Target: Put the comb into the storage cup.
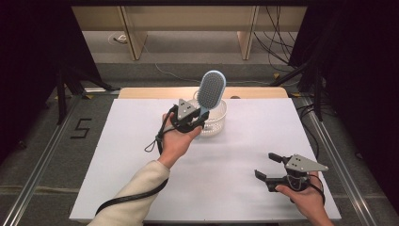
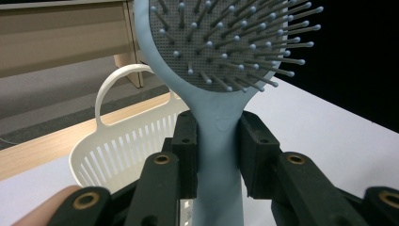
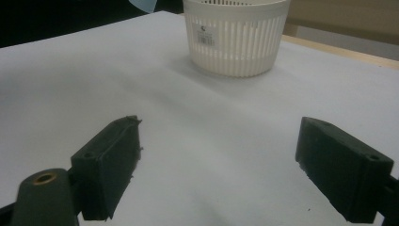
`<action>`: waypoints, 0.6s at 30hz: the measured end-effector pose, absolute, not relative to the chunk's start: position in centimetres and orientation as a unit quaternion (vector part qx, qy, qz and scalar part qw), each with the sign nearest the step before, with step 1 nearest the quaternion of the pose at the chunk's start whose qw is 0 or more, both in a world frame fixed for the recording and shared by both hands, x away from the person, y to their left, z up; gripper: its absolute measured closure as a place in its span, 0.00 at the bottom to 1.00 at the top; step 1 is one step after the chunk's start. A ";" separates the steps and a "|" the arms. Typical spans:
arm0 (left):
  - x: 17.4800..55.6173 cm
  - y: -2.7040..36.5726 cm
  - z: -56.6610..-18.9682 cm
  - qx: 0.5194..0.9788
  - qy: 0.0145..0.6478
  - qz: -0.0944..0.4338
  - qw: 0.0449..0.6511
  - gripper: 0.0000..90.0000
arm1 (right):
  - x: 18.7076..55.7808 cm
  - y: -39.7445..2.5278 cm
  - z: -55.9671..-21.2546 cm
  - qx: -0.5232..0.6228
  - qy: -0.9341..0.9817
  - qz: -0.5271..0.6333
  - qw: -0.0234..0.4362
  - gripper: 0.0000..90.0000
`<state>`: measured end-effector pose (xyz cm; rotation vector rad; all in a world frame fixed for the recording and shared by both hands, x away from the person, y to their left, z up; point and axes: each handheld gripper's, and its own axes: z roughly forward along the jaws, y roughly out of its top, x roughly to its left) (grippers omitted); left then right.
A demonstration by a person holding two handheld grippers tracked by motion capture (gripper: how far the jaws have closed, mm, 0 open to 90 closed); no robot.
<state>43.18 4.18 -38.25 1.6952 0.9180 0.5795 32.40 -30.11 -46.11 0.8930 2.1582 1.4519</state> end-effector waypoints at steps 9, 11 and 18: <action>43.4 4.1 -38.2 0.710 0.385 0.245 0.536 0.78 | 32.4 -30.1 -46.1 0.319 0.770 0.518 0.194 0.17; 43.4 4.1 -38.1 0.710 0.386 0.245 0.536 0.78 | 32.4 -30.1 -46.1 0.319 0.770 0.518 0.194 0.17; 43.6 4.1 -38.0 0.709 0.387 0.247 0.536 0.78 | 32.4 -30.1 -46.1 0.319 0.770 0.518 0.194 0.17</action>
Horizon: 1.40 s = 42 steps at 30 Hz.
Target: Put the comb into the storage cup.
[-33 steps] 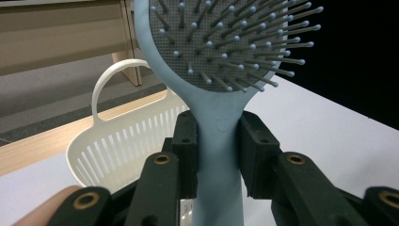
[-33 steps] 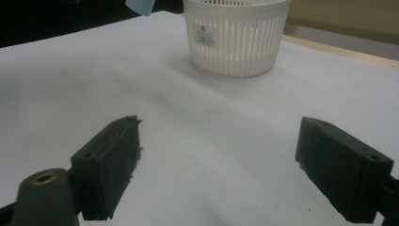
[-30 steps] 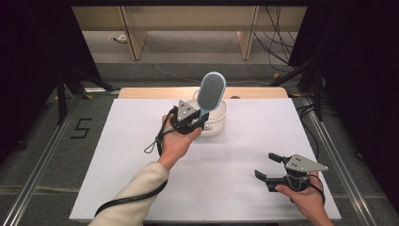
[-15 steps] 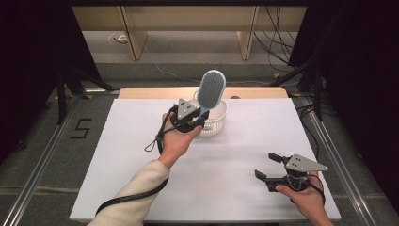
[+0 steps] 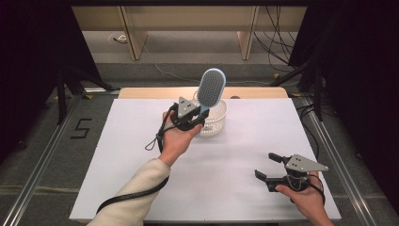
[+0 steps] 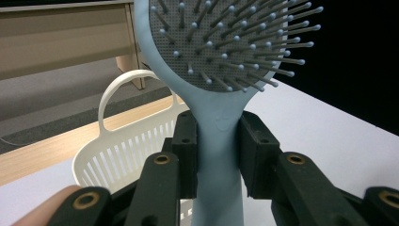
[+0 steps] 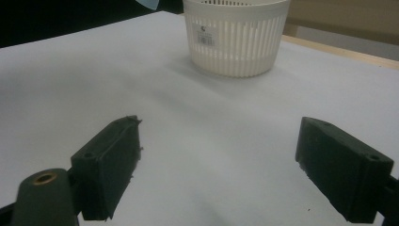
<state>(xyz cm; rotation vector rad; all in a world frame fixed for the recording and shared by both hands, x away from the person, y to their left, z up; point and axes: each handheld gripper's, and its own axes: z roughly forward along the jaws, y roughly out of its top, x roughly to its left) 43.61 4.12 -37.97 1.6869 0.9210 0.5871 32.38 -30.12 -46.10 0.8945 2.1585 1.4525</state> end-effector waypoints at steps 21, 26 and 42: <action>44.0 4.0 -37.6 0.706 0.390 0.258 0.531 0.78 | 32.4 -30.1 -46.1 0.319 0.769 0.518 0.194 0.17; 44.1 3.9 -37.5 0.707 0.390 0.260 0.530 0.78 | 32.4 -30.1 -46.1 0.320 0.769 0.518 0.193 0.17; 44.4 3.6 -37.1 0.707 0.386 0.265 0.531 0.78 | 32.4 -30.1 -46.1 0.320 0.769 0.519 0.192 0.17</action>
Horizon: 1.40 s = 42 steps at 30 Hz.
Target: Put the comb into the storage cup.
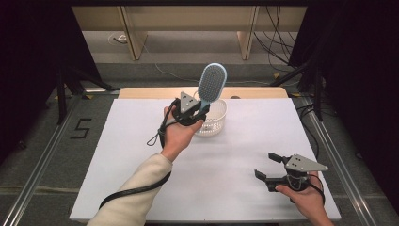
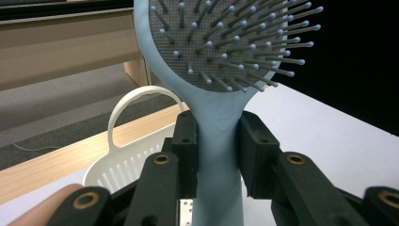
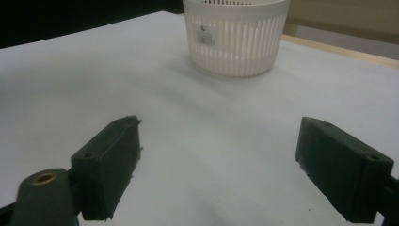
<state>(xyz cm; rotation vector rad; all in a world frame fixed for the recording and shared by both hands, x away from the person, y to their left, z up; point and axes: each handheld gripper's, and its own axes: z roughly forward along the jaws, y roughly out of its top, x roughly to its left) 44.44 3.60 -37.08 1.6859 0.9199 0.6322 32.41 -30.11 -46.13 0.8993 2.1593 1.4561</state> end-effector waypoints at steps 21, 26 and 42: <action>45.2 3.7 -36.9 0.700 0.388 0.265 0.537 0.78 | 32.4 -30.1 -46.1 0.320 0.769 0.518 0.192 0.17; 45.3 3.6 -36.9 0.698 0.390 0.264 0.539 0.78 | 32.4 -30.1 -46.1 0.320 0.770 0.518 0.192 0.17; 46.0 3.6 -36.9 0.692 0.397 0.266 0.541 0.78 | 32.4 -30.1 -46.2 0.320 0.770 0.518 0.192 0.17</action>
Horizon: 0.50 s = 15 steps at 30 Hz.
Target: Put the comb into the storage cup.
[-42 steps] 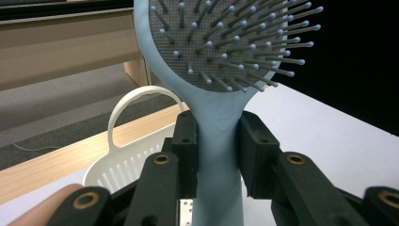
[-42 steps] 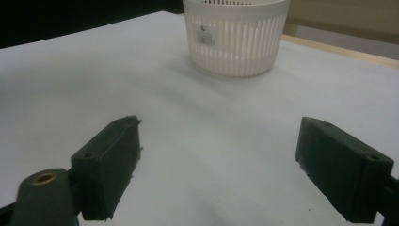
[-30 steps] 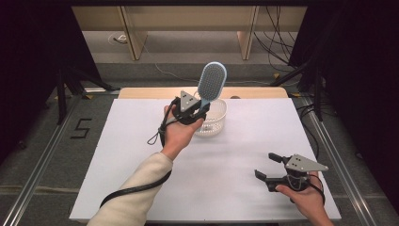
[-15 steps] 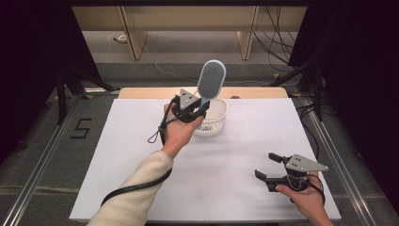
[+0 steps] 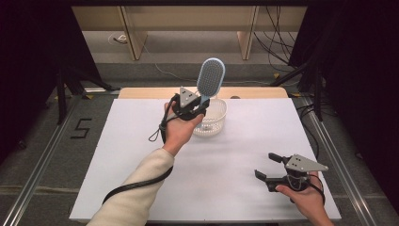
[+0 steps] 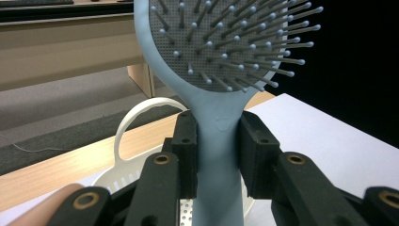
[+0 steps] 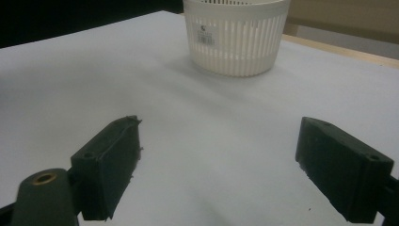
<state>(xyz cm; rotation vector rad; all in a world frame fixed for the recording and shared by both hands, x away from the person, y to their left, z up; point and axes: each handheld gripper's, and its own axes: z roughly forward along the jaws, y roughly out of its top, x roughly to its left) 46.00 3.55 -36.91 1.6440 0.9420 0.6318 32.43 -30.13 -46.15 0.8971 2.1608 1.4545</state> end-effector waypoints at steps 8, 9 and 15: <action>46.3 3.4 -36.7 0.692 0.394 0.267 0.542 0.78 | 32.4 -30.1 -46.1 0.320 0.770 0.518 0.192 0.17; 46.3 3.4 -36.7 0.693 0.394 0.267 0.541 0.78 | 32.4 -30.1 -46.2 0.319 0.770 0.518 0.192 0.17; 46.5 3.3 -36.7 0.692 0.396 0.267 0.542 0.78 | 32.4 -30.1 -46.1 0.320 0.770 0.518 0.192 0.17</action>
